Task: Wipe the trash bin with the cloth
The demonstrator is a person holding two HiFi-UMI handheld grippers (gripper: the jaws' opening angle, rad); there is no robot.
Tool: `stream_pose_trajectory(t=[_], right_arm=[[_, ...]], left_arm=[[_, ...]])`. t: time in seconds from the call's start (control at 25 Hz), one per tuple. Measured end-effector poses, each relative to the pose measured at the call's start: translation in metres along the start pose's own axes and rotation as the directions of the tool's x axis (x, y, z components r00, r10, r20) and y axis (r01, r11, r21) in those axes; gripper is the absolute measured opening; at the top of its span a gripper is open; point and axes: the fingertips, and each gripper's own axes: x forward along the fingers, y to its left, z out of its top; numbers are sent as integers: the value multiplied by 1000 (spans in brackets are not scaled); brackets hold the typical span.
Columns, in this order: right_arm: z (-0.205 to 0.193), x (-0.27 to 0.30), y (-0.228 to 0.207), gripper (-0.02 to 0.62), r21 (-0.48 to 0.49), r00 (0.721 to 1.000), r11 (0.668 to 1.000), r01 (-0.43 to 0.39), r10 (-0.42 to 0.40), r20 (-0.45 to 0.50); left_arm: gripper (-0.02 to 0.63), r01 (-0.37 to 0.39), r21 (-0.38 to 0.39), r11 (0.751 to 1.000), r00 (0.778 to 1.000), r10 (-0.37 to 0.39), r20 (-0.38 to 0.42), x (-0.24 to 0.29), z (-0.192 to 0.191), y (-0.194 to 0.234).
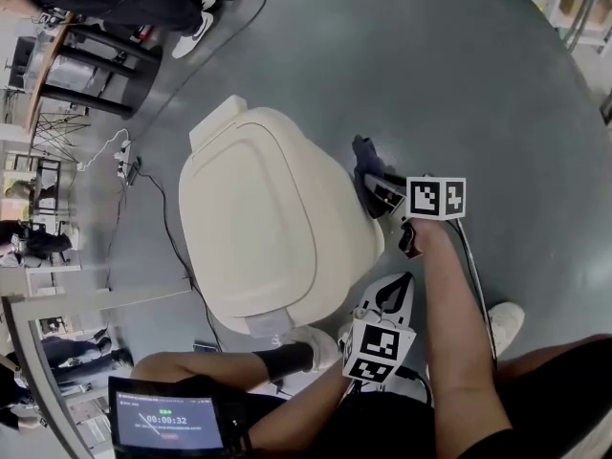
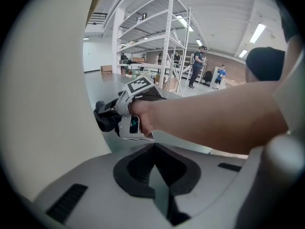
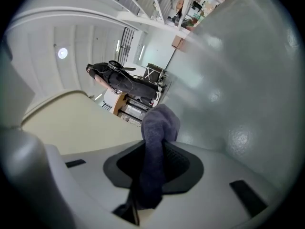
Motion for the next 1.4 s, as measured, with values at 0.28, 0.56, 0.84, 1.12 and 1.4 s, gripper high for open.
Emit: stream_pose_trajectory(t=[0.28, 0.56, 0.84, 1.12, 1.4], right_arm=[[16, -49, 27, 91, -31, 994, 999, 11, -7, 111], [51, -116, 134, 91, -278, 968, 959, 49, 23, 251], [54, -161, 311, 91, -565, 946, 823, 46, 146, 290], [-5, -128, 446, 91, -717, 926, 697, 27, 252, 281], [-97, -59, 479, 91, -738, 947, 674, -15, 246, 206]], left_arm=[[-3, 21, -25, 999, 996, -19, 86, -36, 14, -16], [-3, -1, 17, 1000, 971, -3, 241, -95, 34, -29], [-3, -123, -83, 989, 900, 146, 410, -176, 51, 19], [-3, -321, -235, 917, 786, 397, 474, -264, 22, 104], [-3, -482, -410, 774, 669, 627, 398, -347, -50, 193]])
